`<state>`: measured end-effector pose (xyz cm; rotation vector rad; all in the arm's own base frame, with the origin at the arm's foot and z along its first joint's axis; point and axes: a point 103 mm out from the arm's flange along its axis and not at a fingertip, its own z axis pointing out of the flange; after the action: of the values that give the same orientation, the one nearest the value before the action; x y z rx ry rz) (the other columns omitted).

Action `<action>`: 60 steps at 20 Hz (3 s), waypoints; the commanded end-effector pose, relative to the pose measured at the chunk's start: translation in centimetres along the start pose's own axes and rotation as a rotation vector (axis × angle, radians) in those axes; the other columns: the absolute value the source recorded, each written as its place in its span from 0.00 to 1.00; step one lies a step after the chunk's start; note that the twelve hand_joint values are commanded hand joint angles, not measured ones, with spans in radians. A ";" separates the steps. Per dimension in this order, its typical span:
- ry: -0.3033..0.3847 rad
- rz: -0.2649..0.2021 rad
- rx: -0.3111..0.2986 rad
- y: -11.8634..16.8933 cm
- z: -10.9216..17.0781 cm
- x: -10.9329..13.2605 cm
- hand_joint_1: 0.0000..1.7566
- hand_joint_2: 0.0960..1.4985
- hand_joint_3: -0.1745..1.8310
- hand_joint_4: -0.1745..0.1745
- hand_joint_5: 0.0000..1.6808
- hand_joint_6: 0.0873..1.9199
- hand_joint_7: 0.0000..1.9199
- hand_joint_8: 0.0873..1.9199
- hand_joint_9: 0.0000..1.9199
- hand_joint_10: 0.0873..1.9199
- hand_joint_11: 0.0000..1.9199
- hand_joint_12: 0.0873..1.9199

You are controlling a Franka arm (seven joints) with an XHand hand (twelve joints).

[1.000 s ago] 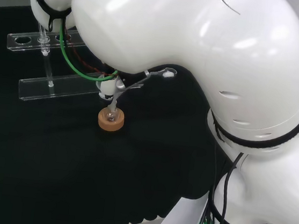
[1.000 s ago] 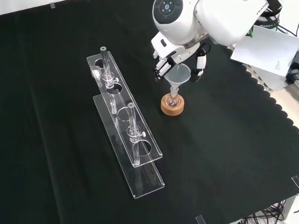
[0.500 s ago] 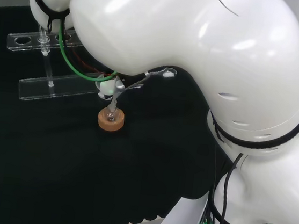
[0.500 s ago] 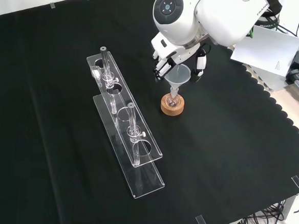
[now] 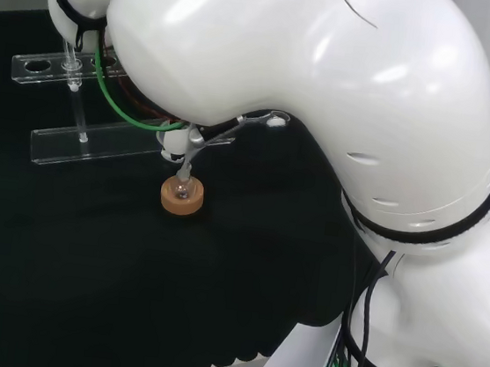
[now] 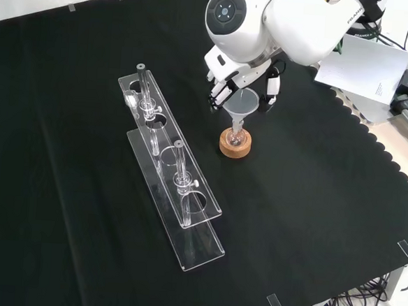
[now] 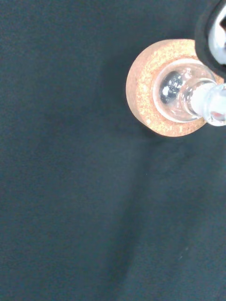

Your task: Place the funnel on the round-bottom flask.

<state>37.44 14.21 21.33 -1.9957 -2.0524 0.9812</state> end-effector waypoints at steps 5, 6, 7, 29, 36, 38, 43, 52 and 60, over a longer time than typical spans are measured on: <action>-0.012 -0.006 0.017 0.0 0.1 0.4 0.44 0.43 0.38 0.36 0.26 0.24 0.25 0.34 0.44 0.20 0.33 0.64; -0.014 -0.007 0.017 0.0 0.0 0.4 0.43 0.43 0.38 0.36 0.26 0.23 0.25 0.34 0.44 0.20 0.33 0.65; -0.014 -0.007 0.016 -0.1 0.0 0.4 0.43 0.43 0.38 0.36 0.26 0.22 0.24 0.34 0.43 0.21 0.33 0.65; -0.039 -0.033 0.058 -0.6 -0.3 0.6 0.35 0.40 0.31 0.37 0.17 0.00 0.07 0.33 0.29 0.29 0.25 0.69; -0.024 -0.046 0.019 -1.1 -1.1 0.5 0.32 0.41 0.29 0.38 0.14 0.00 0.01 0.30 0.18 0.33 0.19 0.73; -0.017 -0.050 -0.001 -1.4 -1.7 0.3 0.30 0.41 0.27 0.39 0.12 0.00 0.00 0.26 0.13 0.35 0.15 0.74; 0.006 -0.057 -0.069 -2.2 -2.9 -0.4 0.27 0.42 0.24 0.40 0.11 0.00 0.00 0.25 0.10 0.37 0.12 0.76; 0.101 -0.060 -0.161 -2.5 -3.2 -4.2 0.33 0.44 0.22 0.37 0.17 0.00 0.07 0.32 0.20 0.34 0.14 0.74; 0.179 -0.044 -0.188 -1.2 -2.0 -8.8 0.35 0.45 0.23 0.37 0.20 0.00 0.10 0.33 0.23 0.32 0.16 0.73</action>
<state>38.04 9.36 26.87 -2.0252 -2.1487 0.6855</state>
